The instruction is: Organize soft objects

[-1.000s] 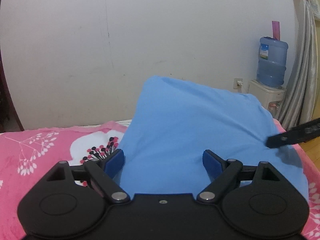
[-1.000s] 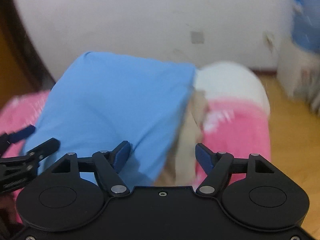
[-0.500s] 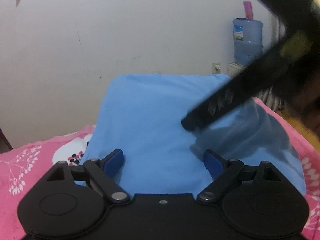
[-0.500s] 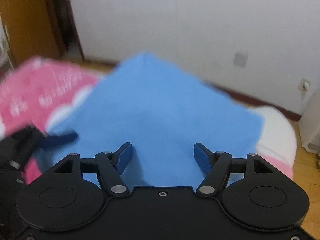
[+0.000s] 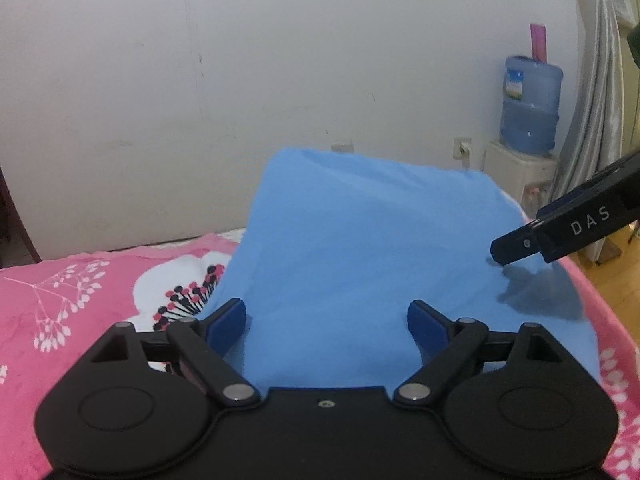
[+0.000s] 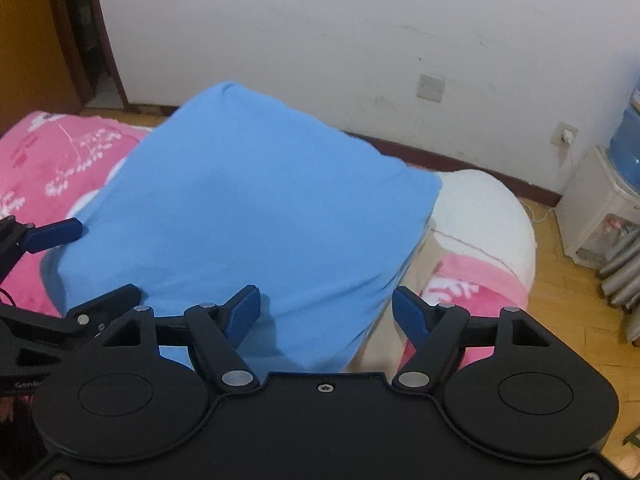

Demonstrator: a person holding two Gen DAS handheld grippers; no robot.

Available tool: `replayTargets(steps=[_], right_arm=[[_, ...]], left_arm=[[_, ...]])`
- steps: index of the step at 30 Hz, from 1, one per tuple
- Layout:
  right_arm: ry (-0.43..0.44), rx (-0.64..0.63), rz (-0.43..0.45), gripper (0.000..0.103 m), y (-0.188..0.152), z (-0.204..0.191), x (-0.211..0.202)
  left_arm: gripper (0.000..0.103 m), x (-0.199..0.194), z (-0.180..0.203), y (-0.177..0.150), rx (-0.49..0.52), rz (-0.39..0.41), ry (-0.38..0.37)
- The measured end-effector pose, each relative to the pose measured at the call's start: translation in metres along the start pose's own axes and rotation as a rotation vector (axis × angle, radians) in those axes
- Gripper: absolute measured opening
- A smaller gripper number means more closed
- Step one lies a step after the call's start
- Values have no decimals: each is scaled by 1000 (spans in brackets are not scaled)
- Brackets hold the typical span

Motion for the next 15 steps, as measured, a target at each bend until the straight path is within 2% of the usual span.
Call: replayTargets(steps=[3,6,10,15], right_arm=[[22,-14,21,73,20,-17,12],[48,-61,32,73,34,-33,23],[109,-171,35,72,48,-72,51],[114,-203,18,77,62,-83,69]], left_arm=[[87,0,-1,1,-13,8,-22],[87,5,0,-5,10,-17,-18],[88,11,0,-7,23,-26,-24],[89,16,-4,-9,18,-44,-24]])
Point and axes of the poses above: each gripper's, at about its wrist camera, not at the fingertips, and x roughly the way its jaws point, z to its right, y to its top, the point moved 3 cm from there along x, roughly the way its jaws point, and after that the axes turned 5 degrees about -y, right-handed, at the moved point
